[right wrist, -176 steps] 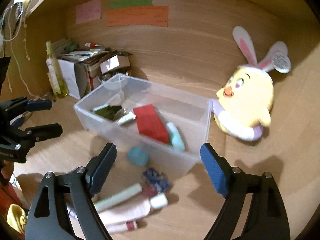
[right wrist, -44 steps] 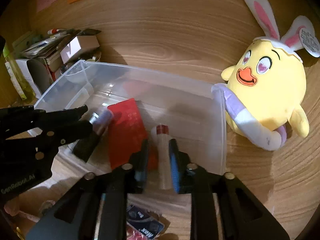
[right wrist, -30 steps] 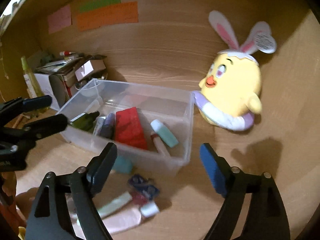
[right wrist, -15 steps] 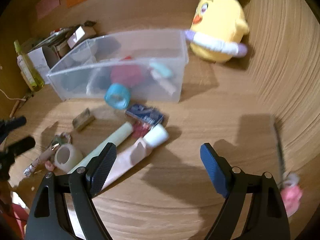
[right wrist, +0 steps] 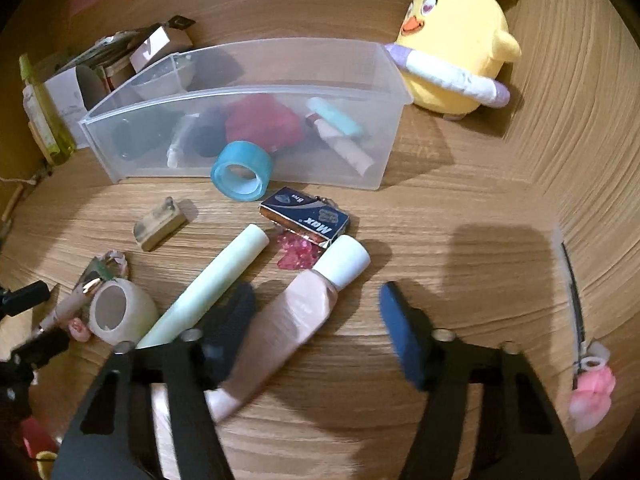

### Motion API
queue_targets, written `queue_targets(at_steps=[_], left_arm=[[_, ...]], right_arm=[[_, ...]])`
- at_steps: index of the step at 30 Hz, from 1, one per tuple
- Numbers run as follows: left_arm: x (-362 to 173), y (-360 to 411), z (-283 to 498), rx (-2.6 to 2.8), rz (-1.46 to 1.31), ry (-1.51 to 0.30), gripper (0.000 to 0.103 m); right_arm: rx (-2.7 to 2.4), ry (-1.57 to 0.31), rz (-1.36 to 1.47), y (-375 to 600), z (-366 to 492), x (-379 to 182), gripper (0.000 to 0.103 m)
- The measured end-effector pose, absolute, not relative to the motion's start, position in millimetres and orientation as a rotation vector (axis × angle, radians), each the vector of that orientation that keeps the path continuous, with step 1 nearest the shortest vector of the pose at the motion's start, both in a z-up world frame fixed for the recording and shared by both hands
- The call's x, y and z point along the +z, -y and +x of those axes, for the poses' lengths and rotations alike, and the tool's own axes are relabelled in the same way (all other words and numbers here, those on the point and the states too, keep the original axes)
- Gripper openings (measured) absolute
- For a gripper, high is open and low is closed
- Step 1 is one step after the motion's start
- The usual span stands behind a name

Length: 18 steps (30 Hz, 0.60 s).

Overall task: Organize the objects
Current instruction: 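Grasp the silver pen with the left tool while the right tool grasps the pink tube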

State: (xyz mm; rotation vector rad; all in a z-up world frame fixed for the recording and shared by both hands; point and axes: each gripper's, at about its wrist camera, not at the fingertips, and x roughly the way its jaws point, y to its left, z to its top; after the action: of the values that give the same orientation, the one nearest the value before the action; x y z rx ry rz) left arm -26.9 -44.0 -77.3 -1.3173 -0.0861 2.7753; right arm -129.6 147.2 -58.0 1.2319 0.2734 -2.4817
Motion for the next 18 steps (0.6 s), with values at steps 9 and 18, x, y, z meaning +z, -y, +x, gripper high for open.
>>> queue_targets(at_steps=[9,18], left_arm=[[-77,41,-24,2.802,-1.275,0.056,0.01],[-55,51,-23,2.87,-1.185,0.146,0.01]], right_arm=[[-2.485,-0.282,1.209,-164,-125,-57,0.024],[-2.541,-0.23,1.158,-186,-117,-43,0.016]])
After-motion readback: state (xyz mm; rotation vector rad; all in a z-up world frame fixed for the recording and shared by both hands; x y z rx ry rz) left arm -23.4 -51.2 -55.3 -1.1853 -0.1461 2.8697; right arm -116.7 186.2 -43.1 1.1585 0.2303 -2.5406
